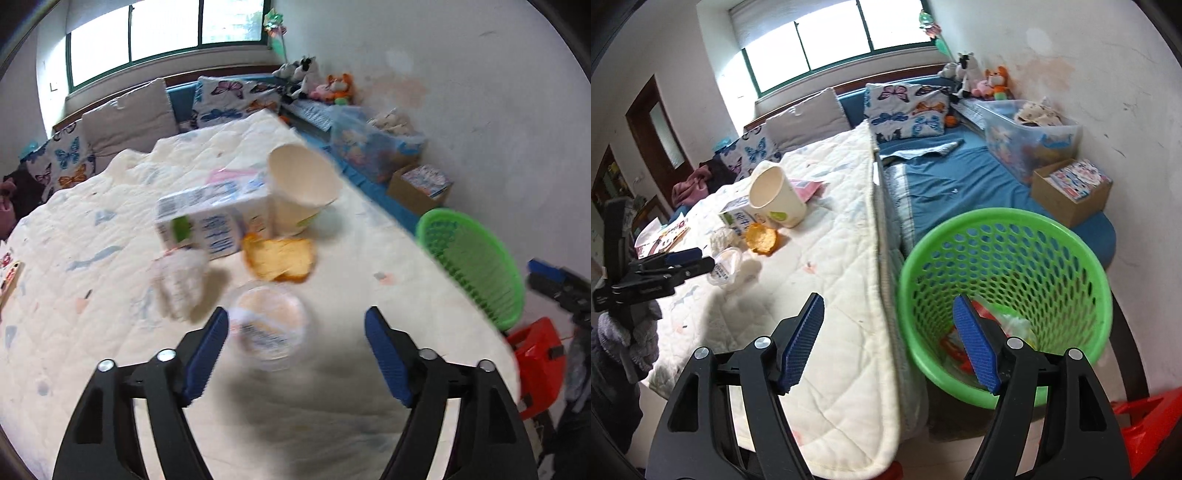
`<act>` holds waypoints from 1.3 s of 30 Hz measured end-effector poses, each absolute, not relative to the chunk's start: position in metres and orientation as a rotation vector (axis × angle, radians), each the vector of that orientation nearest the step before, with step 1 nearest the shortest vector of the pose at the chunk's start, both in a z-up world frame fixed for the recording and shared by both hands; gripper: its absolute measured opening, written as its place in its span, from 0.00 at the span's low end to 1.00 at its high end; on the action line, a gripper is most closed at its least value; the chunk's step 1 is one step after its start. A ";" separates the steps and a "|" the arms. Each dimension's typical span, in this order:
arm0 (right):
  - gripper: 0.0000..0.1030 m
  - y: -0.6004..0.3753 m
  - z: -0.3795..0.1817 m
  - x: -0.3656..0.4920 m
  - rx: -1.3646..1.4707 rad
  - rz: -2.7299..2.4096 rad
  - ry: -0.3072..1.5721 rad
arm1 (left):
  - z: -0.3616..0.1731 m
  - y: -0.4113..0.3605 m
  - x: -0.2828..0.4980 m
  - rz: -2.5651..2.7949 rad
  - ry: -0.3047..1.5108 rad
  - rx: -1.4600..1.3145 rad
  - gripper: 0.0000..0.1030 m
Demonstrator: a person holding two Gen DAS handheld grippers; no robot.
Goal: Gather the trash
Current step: 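Move both grippers back over the table items, then grasp the clear orange-label tub with the left gripper while the right grasps the paper cup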
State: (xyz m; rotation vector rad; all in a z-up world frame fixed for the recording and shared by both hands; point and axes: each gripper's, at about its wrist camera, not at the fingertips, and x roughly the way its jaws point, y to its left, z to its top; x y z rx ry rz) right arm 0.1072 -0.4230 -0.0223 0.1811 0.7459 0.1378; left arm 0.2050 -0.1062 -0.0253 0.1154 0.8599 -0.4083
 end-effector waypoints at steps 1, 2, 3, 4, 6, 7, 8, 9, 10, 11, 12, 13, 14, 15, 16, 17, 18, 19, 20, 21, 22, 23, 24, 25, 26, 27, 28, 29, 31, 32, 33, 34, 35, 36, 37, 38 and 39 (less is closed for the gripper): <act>0.71 -0.419 -0.022 0.109 0.178 0.145 0.748 | -0.030 -0.102 0.208 -0.402 0.876 0.121 0.73; 0.71 -0.416 -0.022 0.110 0.175 0.151 0.749 | -0.035 -0.099 0.210 -0.405 0.892 0.123 0.74; 0.71 -0.414 -0.022 0.111 0.172 0.155 0.750 | -0.038 -0.098 0.212 -0.408 0.903 0.128 0.76; 0.71 -0.411 -0.023 0.113 0.169 0.161 0.752 | -0.041 -0.096 0.212 -0.410 0.908 0.134 0.79; 0.72 -0.407 -0.023 0.116 0.166 0.166 0.756 | -0.047 -0.096 0.214 -0.403 0.912 0.155 0.80; 0.72 -0.404 -0.024 0.117 0.163 0.169 0.759 | -0.049 -0.097 0.215 -0.401 0.913 0.160 0.80; 0.72 -0.402 -0.024 0.119 0.161 0.174 0.761 | -0.051 -0.098 0.216 -0.398 0.914 0.164 0.80; 0.72 -0.399 -0.024 0.121 0.159 0.178 0.764 | -0.052 -0.099 0.218 -0.397 0.916 0.167 0.80; 0.72 -0.397 -0.025 0.122 0.157 0.181 0.765 | -0.054 -0.100 0.220 -0.396 0.918 0.174 0.80; 0.72 -0.395 -0.025 0.124 0.154 0.185 0.767 | -0.056 -0.101 0.221 -0.391 0.919 0.183 0.80; 0.72 -0.392 -0.025 0.126 0.153 0.191 0.768 | -0.057 -0.103 0.221 -0.389 0.919 0.190 0.80; 0.72 -0.391 -0.025 0.127 0.151 0.196 0.769 | -0.059 -0.104 0.222 -0.393 0.919 0.196 0.80; 0.72 -0.389 -0.025 0.128 0.150 0.199 0.769 | -0.060 -0.105 0.222 -0.394 0.920 0.201 0.80; 0.72 -0.386 -0.025 0.131 0.148 0.204 0.770 | -0.061 -0.107 0.222 -0.395 0.921 0.205 0.80; 0.72 -0.384 -0.025 0.133 0.146 0.208 0.772 | -0.062 -0.108 0.223 -0.395 0.923 0.209 0.80; 0.72 -0.382 -0.026 0.135 0.144 0.211 0.775 | -0.063 -0.109 0.224 -0.393 0.925 0.212 0.80; 0.72 -0.380 -0.026 0.137 0.143 0.215 0.777 | -0.064 -0.109 0.225 -0.391 0.925 0.214 0.80; 0.72 -0.377 -0.027 0.139 0.140 0.219 0.780 | -0.065 -0.110 0.226 -0.388 0.924 0.216 0.80; 0.72 -0.374 -0.027 0.142 0.135 0.224 0.782 | -0.066 -0.109 0.227 -0.387 0.924 0.215 0.79; 0.72 -0.373 -0.028 0.142 0.133 0.226 0.782 | -0.066 -0.109 0.228 -0.385 0.926 0.213 0.78; 0.72 -0.371 -0.028 0.144 0.129 0.231 0.783 | -0.067 -0.109 0.229 -0.382 0.925 0.211 0.75; 0.72 -0.369 -0.029 0.146 0.126 0.236 0.786 | -0.067 -0.109 0.229 -0.382 0.924 0.209 0.73; 0.72 -0.368 -0.029 0.147 0.125 0.239 0.787 | -0.066 -0.108 0.229 -0.384 0.921 0.206 0.70; 0.72 -0.366 -0.029 0.149 0.123 0.243 0.788 | -0.066 -0.109 0.229 -0.391 0.918 0.202 0.64; 0.72 -0.364 -0.030 0.150 0.121 0.246 0.789 | -0.065 -0.109 0.227 -0.395 0.915 0.201 0.63; 0.72 -0.362 -0.030 0.152 0.119 0.251 0.790 | -0.064 -0.109 0.227 -0.394 0.910 0.203 0.62; 0.72 -0.360 -0.030 0.154 0.118 0.253 0.791 | -0.063 -0.109 0.225 -0.394 0.901 0.209 0.61; 0.72 -0.358 -0.029 0.156 0.116 0.259 0.791 | -0.062 -0.109 0.224 -0.395 0.894 0.213 0.59; 0.72 -0.352 -0.028 0.160 0.109 0.268 0.790 | -0.059 -0.107 0.220 -0.398 0.887 0.208 0.59; 0.72 -0.349 -0.028 0.163 0.107 0.273 0.790 | -0.058 -0.105 0.219 -0.398 0.887 0.198 0.59; 0.72 -0.346 -0.028 0.166 0.108 0.282 0.789 | -0.055 -0.102 0.217 -0.401 0.887 0.187 0.59; 0.72 -0.342 -0.027 0.169 0.107 0.289 0.788 | -0.054 -0.100 0.216 -0.399 0.884 0.183 0.59; 0.72 -0.338 -0.026 0.173 0.104 0.297 0.785 | -0.051 -0.098 0.214 -0.394 0.878 0.181 0.59; 0.72 -0.335 -0.025 0.176 0.101 0.302 0.783 | -0.049 -0.096 0.213 -0.393 0.876 0.178 0.59; 0.73 -0.330 -0.024 0.180 0.095 0.309 0.781 | -0.047 -0.093 0.211 -0.393 0.872 0.173 0.59; 0.75 -0.325 -0.022 0.184 0.092 0.318 0.779 | -0.043 -0.090 0.208 -0.390 0.867 0.170 0.59; 0.77 -0.321 -0.021 0.188 0.090 0.324 0.778 | -0.042 -0.088 0.206 -0.388 0.863 0.167 0.59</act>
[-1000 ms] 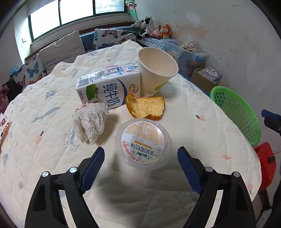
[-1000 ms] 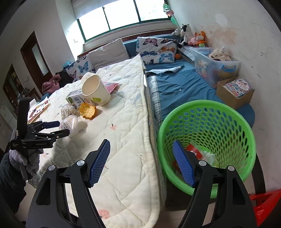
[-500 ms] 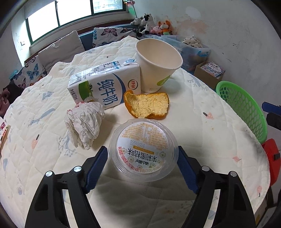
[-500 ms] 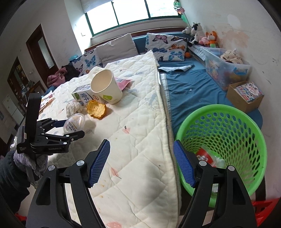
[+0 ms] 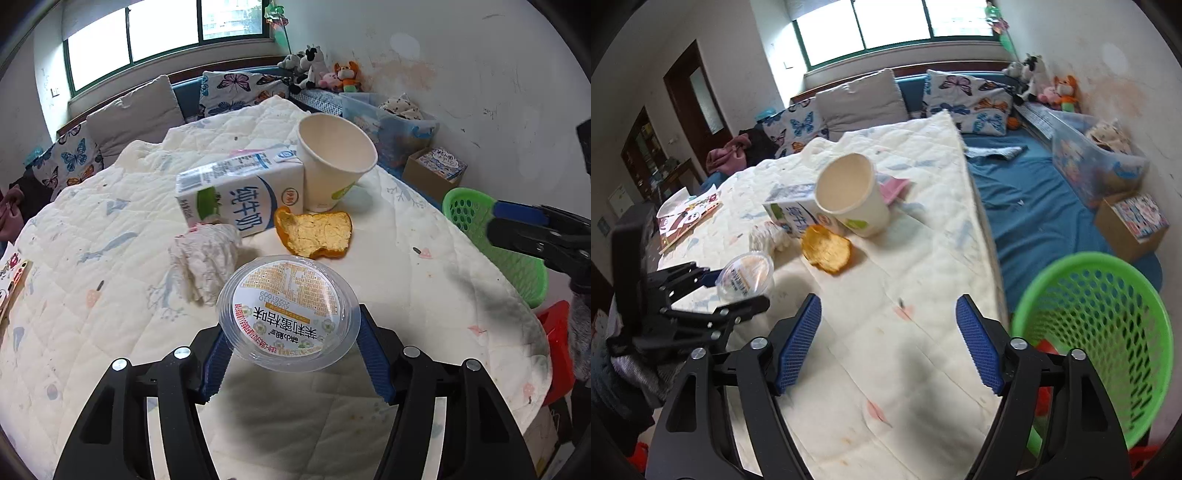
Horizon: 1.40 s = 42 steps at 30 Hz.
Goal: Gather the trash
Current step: 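Grasp the clear orange-label tub with the left gripper while the right grasps the paper cup, then carry the paper cup to the basket with the right gripper while the left holds the tub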
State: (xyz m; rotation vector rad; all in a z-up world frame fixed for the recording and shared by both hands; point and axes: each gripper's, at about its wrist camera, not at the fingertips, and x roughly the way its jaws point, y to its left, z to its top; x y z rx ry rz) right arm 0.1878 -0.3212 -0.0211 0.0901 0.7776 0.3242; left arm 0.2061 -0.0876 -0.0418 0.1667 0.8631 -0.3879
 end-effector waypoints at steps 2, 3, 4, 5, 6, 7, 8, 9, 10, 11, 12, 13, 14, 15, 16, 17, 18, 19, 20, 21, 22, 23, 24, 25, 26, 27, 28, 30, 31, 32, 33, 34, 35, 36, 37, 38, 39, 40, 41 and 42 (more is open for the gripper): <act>0.78 -0.311 -0.018 0.197 0.081 0.338 0.766 | -0.037 -0.081 0.202 -0.384 0.857 0.156 0.59; 0.79 -0.308 -0.017 0.200 0.077 0.344 0.764 | -0.035 -0.078 0.200 -0.381 0.855 0.150 0.59; 0.80 -0.303 -0.016 0.206 0.072 0.350 0.758 | -0.034 -0.075 0.198 -0.379 0.853 0.143 0.59; 0.81 -0.298 -0.014 0.211 0.070 0.353 0.754 | -0.032 -0.072 0.196 -0.380 0.851 0.136 0.59; 0.81 -0.295 -0.013 0.215 0.069 0.358 0.752 | -0.030 -0.069 0.194 -0.379 0.848 0.132 0.59; 0.81 -0.290 -0.012 0.221 0.065 0.365 0.750 | -0.029 -0.066 0.192 -0.378 0.846 0.128 0.59; 0.81 -0.284 -0.010 0.227 0.056 0.366 0.743 | -0.028 -0.065 0.191 -0.377 0.845 0.126 0.59; 0.82 -0.280 -0.009 0.233 0.049 0.370 0.739 | -0.027 -0.063 0.190 -0.377 0.845 0.124 0.59; 0.82 -0.276 -0.008 0.238 0.045 0.373 0.738 | -0.027 -0.060 0.189 -0.379 0.843 0.121 0.59; 0.83 -0.273 -0.007 0.243 0.042 0.371 0.738 | -0.026 -0.057 0.188 -0.379 0.840 0.118 0.59; 0.83 -0.268 -0.007 0.251 0.041 0.372 0.740 | -0.025 -0.057 0.187 -0.379 0.839 0.116 0.59; 0.83 -0.266 -0.008 0.255 0.041 0.374 0.743 | -0.023 -0.055 0.186 -0.379 0.836 0.112 0.59; 0.83 -0.262 -0.009 0.261 0.040 0.373 0.748 | -0.023 -0.054 0.185 -0.379 0.834 0.110 0.59; 0.83 -0.258 -0.010 0.267 0.036 0.371 0.753 | -0.022 -0.053 0.185 -0.380 0.832 0.106 0.59; 0.83 -0.256 -0.012 0.270 0.031 0.369 0.756 | -0.021 -0.052 0.184 -0.381 0.830 0.102 0.59; 0.83 -0.253 -0.013 0.276 0.023 0.363 0.759 | -0.021 -0.050 0.184 -0.381 0.829 0.099 0.59; 0.83 -0.251 -0.014 0.278 0.021 0.363 0.761 | -0.021 -0.049 0.184 -0.381 0.830 0.096 0.59; 0.83 -0.248 -0.015 0.283 0.020 0.362 0.766 | -0.021 -0.047 0.184 -0.383 0.831 0.093 0.59; 0.83 -0.246 -0.017 0.287 0.015 0.356 0.769 | -0.022 -0.046 0.184 -0.382 0.832 0.093 0.59; 0.83 -0.245 -0.018 0.290 0.011 0.350 0.772 | -0.023 -0.046 0.185 -0.380 0.834 0.092 0.59; 0.83 -0.244 -0.019 0.292 0.010 0.346 0.774 | -0.024 -0.044 0.185 -0.380 0.838 0.085 0.59; 0.83 -0.243 -0.020 0.295 0.011 0.345 0.777 | -0.025 -0.043 0.185 -0.382 0.841 0.080 0.59; 0.83 -0.243 -0.021 0.298 0.012 0.341 0.782 | -0.026 -0.042 0.186 -0.381 0.843 0.074 0.59; 0.83 -0.242 -0.022 0.300 0.011 0.335 0.784 | -0.026 -0.042 0.186 -0.379 0.845 0.071 0.59; 0.83 -0.242 -0.024 0.302 0.010 0.330 0.785 | -0.027 -0.041 0.187 -0.379 0.848 0.067 0.59; 0.83 -0.242 -0.025 0.304 0.010 0.325 0.789 | -0.028 -0.041 0.188 -0.379 0.851 0.063 0.59; 0.82 -0.243 -0.026 0.305 0.011 0.322 0.794 | -0.028 -0.041 0.189 -0.378 0.853 0.061 0.59; 0.75 -0.243 -0.029 0.309 0.018 0.319 0.806 | -0.029 -0.040 0.190 -0.378 0.856 0.059 0.59; 0.70 -0.244 -0.030 0.310 0.022 0.320 0.811 | -0.029 -0.040 0.189 -0.378 0.855 0.058 0.59; 0.68 -0.244 -0.031 0.311 0.026 0.320 0.816 | -0.029 -0.040 0.190 -0.378 0.855 0.057 0.59; 0.64 -0.246 -0.032 0.312 0.033 0.318 0.821 | -0.029 -0.040 0.190 -0.377 0.855 0.058 0.59; 0.64 -0.246 -0.032 0.312 0.036 0.316 0.822 | -0.029 -0.040 0.190 -0.377 0.855 0.057 0.59; 0.64 -0.247 -0.032 0.312 0.039 0.317 0.820 | -0.029 -0.040 0.190 -0.378 0.855 0.056 0.59; 0.63 -0.248 -0.032 0.311 0.042 0.316 0.816 | -0.029 -0.040 0.190 -0.378 0.855 0.055 0.59; 0.63 -0.249 -0.031 0.309 0.043 0.315 0.812 | -0.029 -0.040 0.190 -0.378 0.855 0.056 0.59; 0.63 -0.249 -0.029 0.308 0.044 0.315 0.808 | -0.029 -0.040 0.190 -0.378 0.855 0.058 0.59; 0.62 -0.251 -0.028 0.306 0.045 0.314 0.801 | -0.029 -0.040 0.190 -0.378 0.853 0.059 0.59; 0.62 -0.252 -0.026 0.303 0.044 0.311 0.792 | -0.028 -0.041 0.189 -0.378 0.852 0.060 0.59; 0.62 -0.255 -0.024 0.301 0.044 0.309 0.786 | -0.027 -0.042 0.189 -0.379 0.852 0.061 0.59; 0.62 -0.257 -0.022 0.298 0.047 0.310 0.782 | -0.027 -0.043 0.189 -0.380 0.851 0.062 0.59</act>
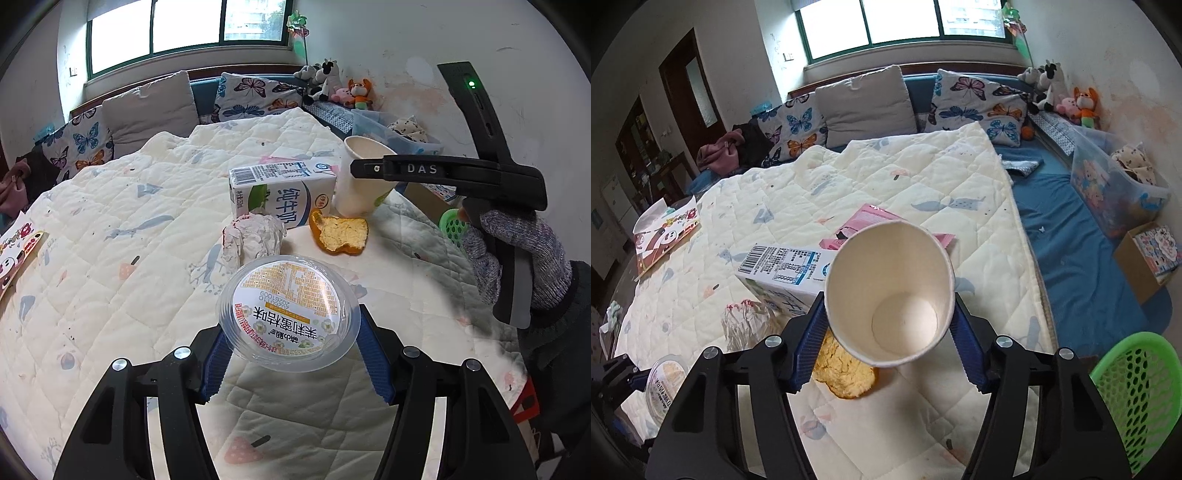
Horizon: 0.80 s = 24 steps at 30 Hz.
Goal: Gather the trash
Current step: 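Carry the paper cup to the basket with the right gripper while the left holds the tub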
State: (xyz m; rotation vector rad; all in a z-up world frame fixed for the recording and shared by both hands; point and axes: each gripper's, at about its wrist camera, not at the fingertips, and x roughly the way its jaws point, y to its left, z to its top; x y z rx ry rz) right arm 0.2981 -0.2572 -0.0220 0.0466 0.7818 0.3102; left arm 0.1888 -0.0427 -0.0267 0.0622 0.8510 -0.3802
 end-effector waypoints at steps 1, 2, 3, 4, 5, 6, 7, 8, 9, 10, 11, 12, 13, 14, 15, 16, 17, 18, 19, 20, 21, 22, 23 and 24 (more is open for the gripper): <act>0.62 -0.260 -0.020 0.295 0.050 0.310 0.777 | -0.026 -0.044 0.188 -0.382 0.850 0.063 0.59; 0.62 -0.262 -0.019 0.292 0.053 0.309 0.774 | -0.025 -0.045 0.187 -0.385 0.849 0.064 0.59; 0.61 -0.265 -0.018 0.289 0.055 0.308 0.772 | -0.025 -0.047 0.186 -0.387 0.847 0.065 0.59; 0.61 -0.268 -0.017 0.285 0.056 0.308 0.770 | -0.024 -0.049 0.185 -0.392 0.846 0.066 0.59; 0.61 -0.271 -0.016 0.281 0.055 0.305 0.767 | -0.023 -0.051 0.184 -0.395 0.845 0.067 0.59; 0.61 -0.273 -0.015 0.278 0.054 0.302 0.765 | -0.023 -0.053 0.184 -0.399 0.844 0.068 0.59; 0.61 -0.277 -0.015 0.274 0.056 0.299 0.765 | -0.022 -0.057 0.183 -0.404 0.842 0.073 0.59; 0.61 -0.280 -0.014 0.270 0.059 0.298 0.765 | -0.021 -0.060 0.183 -0.408 0.841 0.076 0.59; 0.61 -0.284 -0.014 0.264 0.059 0.295 0.764 | -0.021 -0.063 0.182 -0.413 0.841 0.079 0.59; 0.61 -0.287 -0.013 0.260 0.057 0.292 0.762 | -0.020 -0.067 0.181 -0.419 0.840 0.082 0.59; 0.61 -0.290 -0.012 0.256 0.054 0.289 0.758 | -0.019 -0.070 0.180 -0.424 0.839 0.085 0.59; 0.61 -0.294 -0.012 0.250 0.049 0.285 0.756 | -0.019 -0.073 0.179 -0.430 0.838 0.089 0.59; 0.61 -0.297 -0.012 0.246 0.046 0.282 0.755 | -0.018 -0.077 0.178 -0.437 0.837 0.094 0.59; 0.61 -0.302 -0.011 0.240 0.045 0.276 0.752 | -0.018 -0.081 0.177 -0.443 0.836 0.098 0.59; 0.61 -0.305 -0.011 0.237 0.044 0.273 0.751 | -0.017 -0.086 0.176 -0.451 0.835 0.100 0.59; 0.61 -0.310 -0.010 0.232 0.044 0.266 0.751 | -0.017 -0.090 0.174 -0.457 0.835 0.101 0.59; 0.61 -0.315 -0.010 0.227 0.046 0.260 0.749 | -0.017 -0.095 0.174 -0.466 0.836 0.104 0.59; 0.61 -0.318 -0.010 0.223 0.048 0.255 0.748 | -0.017 -0.100 0.173 -0.475 0.836 0.109 0.59; 0.61 -0.324 -0.009 0.218 0.052 0.247 0.747 | -0.016 -0.105 0.172 -0.483 0.835 0.114 0.59; 0.61 -0.329 -0.010 0.214 0.054 0.241 0.750 | -0.016 -0.108 0.171 -0.490 0.834 0.116 0.59; 0.61 -0.333 -0.010 0.210 0.054 0.235 0.751 | -0.016 -0.114 0.169 -0.500 0.834 0.120 0.59; 0.61 -0.339 -0.011 0.205 0.052 0.223 0.752 | -0.015 -0.120 0.168 -0.510 0.834 0.124 0.59; 0.61 -0.346 -0.012 0.200 0.052 0.211 0.755 | -0.014 -0.123 0.168 -0.516 0.834 0.127 0.59; 0.61 -0.354 -0.014 0.195 0.058 0.198 0.758 | -0.014 -0.128 0.168 -0.524 0.834 0.131 0.59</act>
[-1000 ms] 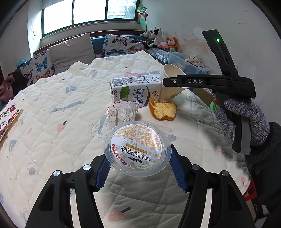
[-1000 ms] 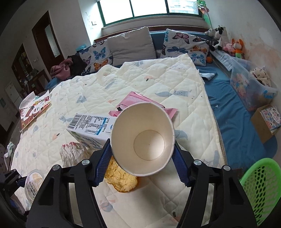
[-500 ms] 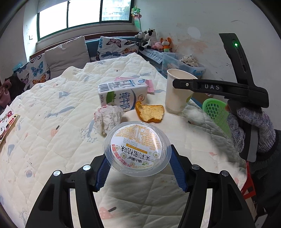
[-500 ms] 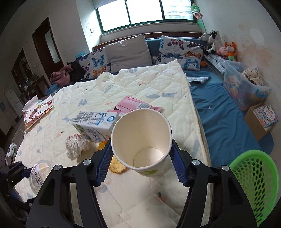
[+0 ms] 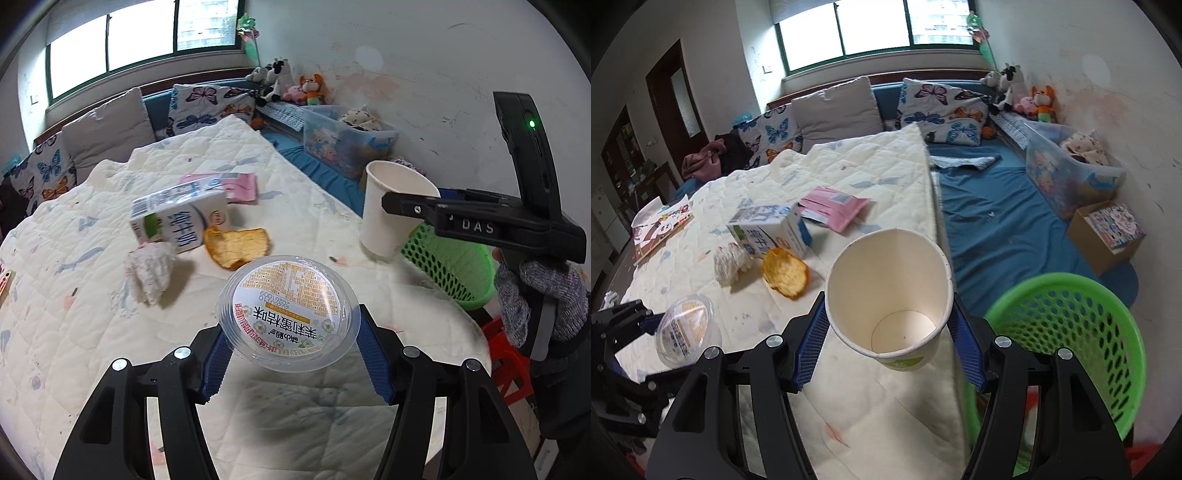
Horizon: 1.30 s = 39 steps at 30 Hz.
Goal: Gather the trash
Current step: 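Carry the paper cup to the basket with the right gripper while the left holds the tub, then open the right gripper to drop the paper cup into the basket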
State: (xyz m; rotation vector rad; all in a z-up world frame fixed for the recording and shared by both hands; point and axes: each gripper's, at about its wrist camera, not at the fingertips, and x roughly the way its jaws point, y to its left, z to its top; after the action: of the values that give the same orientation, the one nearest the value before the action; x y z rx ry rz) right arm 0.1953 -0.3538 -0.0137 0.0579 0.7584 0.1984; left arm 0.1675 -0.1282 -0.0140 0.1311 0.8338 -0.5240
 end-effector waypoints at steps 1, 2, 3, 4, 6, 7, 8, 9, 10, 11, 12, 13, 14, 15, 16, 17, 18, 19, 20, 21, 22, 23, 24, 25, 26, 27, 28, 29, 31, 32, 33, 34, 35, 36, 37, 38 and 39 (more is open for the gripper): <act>0.61 -0.361 -0.015 0.192 0.065 0.188 0.762 | -0.013 -0.133 0.167 -0.533 0.832 0.137 0.59; 0.61 -0.368 -0.017 0.188 0.071 0.176 0.768 | -0.013 -0.137 0.166 -0.540 0.831 0.142 0.59; 0.61 -0.379 -0.020 0.183 0.079 0.157 0.776 | -0.012 -0.142 0.165 -0.548 0.830 0.147 0.59; 0.61 -0.386 -0.022 0.180 0.084 0.141 0.779 | -0.012 -0.149 0.165 -0.558 0.830 0.155 0.59; 0.61 -0.403 -0.027 0.174 0.101 0.111 0.792 | -0.011 -0.157 0.164 -0.571 0.830 0.166 0.59; 0.62 -0.414 -0.030 0.170 0.114 0.093 0.799 | -0.011 -0.163 0.163 -0.580 0.829 0.172 0.59; 0.62 -0.424 -0.033 0.167 0.123 0.072 0.806 | -0.011 -0.167 0.163 -0.586 0.830 0.175 0.59; 0.62 -0.431 -0.036 0.165 0.126 0.056 0.811 | -0.011 -0.172 0.163 -0.592 0.830 0.179 0.59; 0.62 -0.441 -0.039 0.162 0.130 0.033 0.819 | -0.011 -0.177 0.163 -0.599 0.830 0.183 0.59; 0.62 -0.449 -0.043 0.160 0.135 0.014 0.824 | -0.011 -0.180 0.164 -0.603 0.831 0.185 0.59; 0.62 -0.456 -0.046 0.158 0.139 -0.002 0.831 | -0.011 -0.185 0.165 -0.609 0.833 0.188 0.59; 0.63 -0.465 -0.050 0.156 0.147 -0.024 0.837 | -0.012 -0.188 0.166 -0.614 0.834 0.189 0.59; 0.63 -0.472 -0.053 0.154 0.157 -0.041 0.842 | -0.012 -0.191 0.166 -0.617 0.835 0.190 0.59; 0.63 -0.479 -0.056 0.153 0.170 -0.053 0.849 | -0.012 -0.196 0.167 -0.622 0.835 0.195 0.59; 0.64 -0.486 -0.059 0.152 0.179 -0.063 0.853 | -0.011 -0.199 0.167 -0.625 0.835 0.198 0.59; 0.64 -0.492 -0.062 0.151 0.188 -0.077 0.855 | -0.011 -0.202 0.168 -0.628 0.835 0.199 0.59; 0.64 -0.496 -0.064 0.150 0.194 -0.085 0.858 | -0.011 -0.206 0.169 -0.631 0.835 0.202 0.59; 0.64 -0.501 -0.067 0.149 0.206 -0.096 0.862 | -0.010 -0.211 0.170 -0.638 0.836 0.204 0.59; 0.64 -0.507 -0.070 0.147 0.219 -0.105 0.866 | -0.010 -0.214 0.170 -0.642 0.836 0.206 0.59; 0.64 -0.509 -0.072 0.146 0.229 -0.107 0.869 | -0.009 -0.220 0.172 -0.648 0.836 0.210 0.59; 0.64 -0.513 -0.074 0.144 0.244 -0.107 0.875 | -0.008 -0.226 0.173 -0.652 0.835 0.214 0.59; 0.64 -0.517 -0.076 0.142 0.259 -0.107 0.879 | -0.009 -0.230 0.174 -0.656 0.835 0.218 0.59; 0.64 -0.519 -0.078 0.140 0.270 -0.104 0.880 | -0.009 -0.236 0.175 -0.661 0.835 0.224 0.59; 0.64 -0.521 -0.079 0.139 0.275 -0.102 0.882 | -0.009 -0.240 0.176 -0.665 0.835 0.228 0.59; 0.64 -0.523 -0.080 0.137 0.278 -0.103 0.882 | -0.010 -0.245 0.176 -0.670 0.835 0.233 0.59; 0.66 -0.523 -0.080 0.136 0.279 -0.104 0.881 | -0.010 -0.252 0.177 -0.676 0.836 0.241 0.59; 0.68 -0.524 -0.080 0.134 0.285 -0.099 0.878 | -0.011 -0.257 0.177 -0.681 0.837 0.246 0.59; 0.70 -0.526 -0.079 0.132 0.293 -0.094 0.874 | -0.012 -0.261 0.177 -0.684 0.837 0.249 0.59; 0.70 -0.528 -0.078 0.129 0.296 -0.094 0.867 | -0.013 -0.271 0.178 -0.693 0.841 0.256 0.59; 0.70 -0.529 -0.076 0.127 0.295 -0.097 0.862 | -0.014 -0.275 0.179 -0.696 0.843 0.260 0.59; 0.70 -0.530 -0.076 0.125 0.299 -0.098 0.857 | -0.015 -0.281 0.180 -0.699 0.846 0.261 0.59; 0.70 -0.531 -0.075 0.122 0.303 -0.098 0.853 | -0.016 -0.284 0.180 -0.704 0.849 0.260 0.59; 0.70 -0.533 -0.073 0.119 0.308 -0.099 0.847 | -0.017 -0.289 0.181 -0.710 0.854 0.259 0.59; 0.70 -0.535 -0.072 0.116 0.311 -0.101 0.842 | -0.018 -0.294 0.183 -0.714 0.858 0.260 0.59; 0.70 -0.536 -0.071 0.114 0.313 -0.102 0.838 | -0.019 -0.299 0.184 -0.717 0.860 0.263 0.59; 0.70 -0.538 -0.069 0.110 0.316 -0.103 0.834 | -0.020 -0.305 0.185 -0.723 0.863 0.263 0.59; 0.70 -0.538 -0.069 0.108 0.317 -0.104 0.830 | -0.021 -0.312 0.187 -0.731 0.870 0.261 0.59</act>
State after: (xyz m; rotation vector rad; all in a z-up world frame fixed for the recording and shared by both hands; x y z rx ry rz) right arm 0.1080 -0.5385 -0.0686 0.3168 0.8304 -0.1036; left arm 0.1868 -0.3116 -0.0208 0.2608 0.8701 -0.7315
